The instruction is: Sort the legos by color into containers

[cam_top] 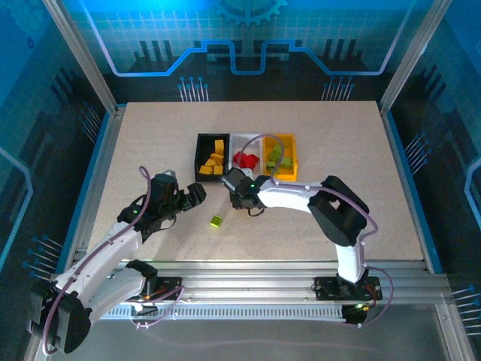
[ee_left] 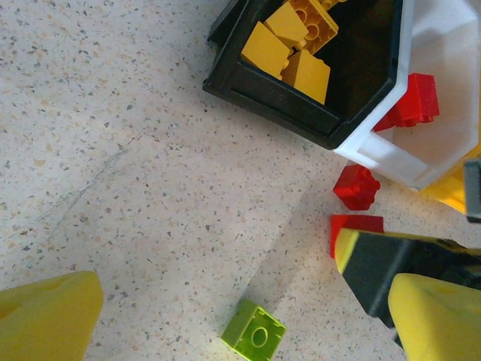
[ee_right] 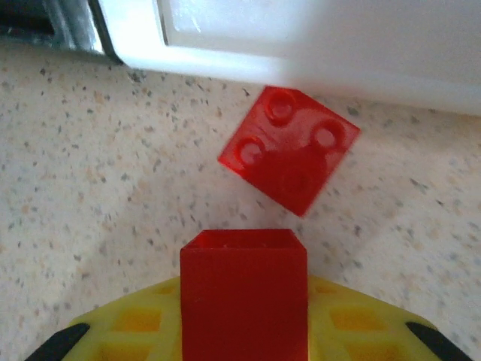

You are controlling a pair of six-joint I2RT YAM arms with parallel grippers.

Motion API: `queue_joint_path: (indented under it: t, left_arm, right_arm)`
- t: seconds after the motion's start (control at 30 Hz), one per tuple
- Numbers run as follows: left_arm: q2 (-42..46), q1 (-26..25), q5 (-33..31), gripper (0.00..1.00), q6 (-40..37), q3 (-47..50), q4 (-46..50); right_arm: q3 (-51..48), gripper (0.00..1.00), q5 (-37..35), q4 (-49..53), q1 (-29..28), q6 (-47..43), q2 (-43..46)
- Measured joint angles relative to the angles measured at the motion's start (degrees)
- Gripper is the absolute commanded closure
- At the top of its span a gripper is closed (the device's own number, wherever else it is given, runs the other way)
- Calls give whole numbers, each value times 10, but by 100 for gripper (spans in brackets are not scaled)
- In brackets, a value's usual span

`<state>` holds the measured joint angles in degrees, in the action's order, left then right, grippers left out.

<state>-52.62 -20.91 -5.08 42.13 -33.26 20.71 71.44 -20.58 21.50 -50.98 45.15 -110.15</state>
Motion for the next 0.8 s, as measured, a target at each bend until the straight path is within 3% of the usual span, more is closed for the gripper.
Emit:
queue_joint_path:
  t: [0.17, 0.33, 0.57, 0.8]
  left_arm:
    - [0, 0, 4, 1, 0, 0, 0]
    - [-2, 0, 14, 1, 0, 0, 0]
    - [-4, 0, 26, 1, 0, 0, 2]
    - [-6, -4, 44, 1, 0, 0, 13]
  right_arm:
    - [-22, 72, 2, -2, 1, -40, 94]
    - [62, 72, 13, 9, 32, -87, 115]
    - [227, 71, 22, 42, 109, -123, -12]
    - [359, 62, 25, 114, 135, -141, -129]
